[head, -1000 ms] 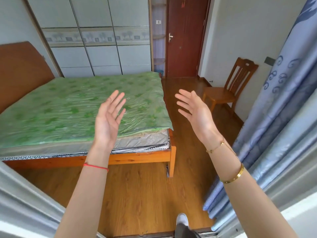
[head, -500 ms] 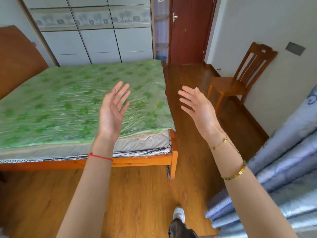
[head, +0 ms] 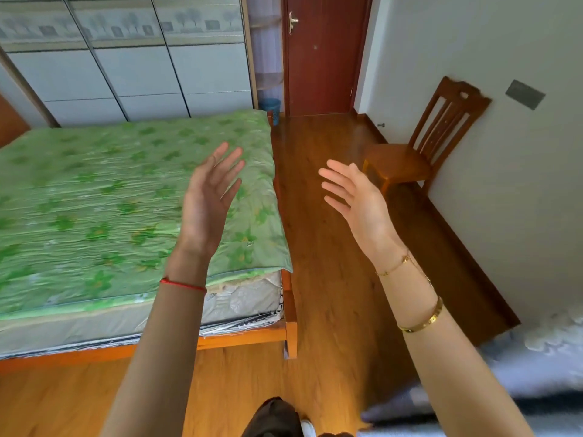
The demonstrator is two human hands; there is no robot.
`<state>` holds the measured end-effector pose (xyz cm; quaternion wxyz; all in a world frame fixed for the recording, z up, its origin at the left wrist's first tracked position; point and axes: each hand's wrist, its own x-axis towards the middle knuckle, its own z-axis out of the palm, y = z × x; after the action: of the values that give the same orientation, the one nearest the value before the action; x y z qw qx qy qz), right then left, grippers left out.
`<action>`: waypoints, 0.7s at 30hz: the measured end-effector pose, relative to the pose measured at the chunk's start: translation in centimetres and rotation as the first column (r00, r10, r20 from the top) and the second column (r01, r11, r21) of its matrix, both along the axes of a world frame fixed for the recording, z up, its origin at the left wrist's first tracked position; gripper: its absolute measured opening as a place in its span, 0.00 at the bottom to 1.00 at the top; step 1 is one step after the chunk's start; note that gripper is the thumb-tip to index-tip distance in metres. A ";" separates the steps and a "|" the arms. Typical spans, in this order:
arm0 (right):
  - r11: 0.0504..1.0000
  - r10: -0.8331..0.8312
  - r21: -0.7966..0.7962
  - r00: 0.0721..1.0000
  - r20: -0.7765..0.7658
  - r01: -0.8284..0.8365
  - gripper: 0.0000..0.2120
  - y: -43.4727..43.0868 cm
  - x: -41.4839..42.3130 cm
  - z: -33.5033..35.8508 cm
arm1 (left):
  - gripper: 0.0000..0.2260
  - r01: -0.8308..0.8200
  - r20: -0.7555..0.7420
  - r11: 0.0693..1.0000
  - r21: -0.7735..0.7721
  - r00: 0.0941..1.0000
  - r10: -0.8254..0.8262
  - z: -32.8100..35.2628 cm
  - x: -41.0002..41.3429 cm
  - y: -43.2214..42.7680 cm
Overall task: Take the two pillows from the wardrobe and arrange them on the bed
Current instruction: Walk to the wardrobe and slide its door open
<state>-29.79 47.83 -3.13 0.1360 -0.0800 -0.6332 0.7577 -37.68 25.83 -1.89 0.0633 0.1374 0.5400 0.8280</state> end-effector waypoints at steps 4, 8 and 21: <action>0.999 -0.036 -0.022 0.999 0.023 0.036 0.21 4.1 -2.9 -0.7 | 0.20 0.027 0.010 0.999 -0.017 1.000 -0.027 -0.9 -3.2 4.2; 0.997 -0.070 -0.033 0.997 0.042 0.071 0.21 8.5 -6.3 -1.9 | 0.21 0.072 0.017 0.997 -0.024 0.997 -0.071 -1.9 -7.0 8.5; 0.996 -0.092 0.002 0.994 0.064 0.092 0.20 23.6 -24.3 -3.2 | 0.20 0.126 0.057 0.991 0.035 0.990 -0.128 -4.5 -25.5 24.4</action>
<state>-54.05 71.45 -6.29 0.1503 -0.1332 -0.6324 0.7481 -63.17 50.26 -6.36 0.1298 0.1479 0.5150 0.8343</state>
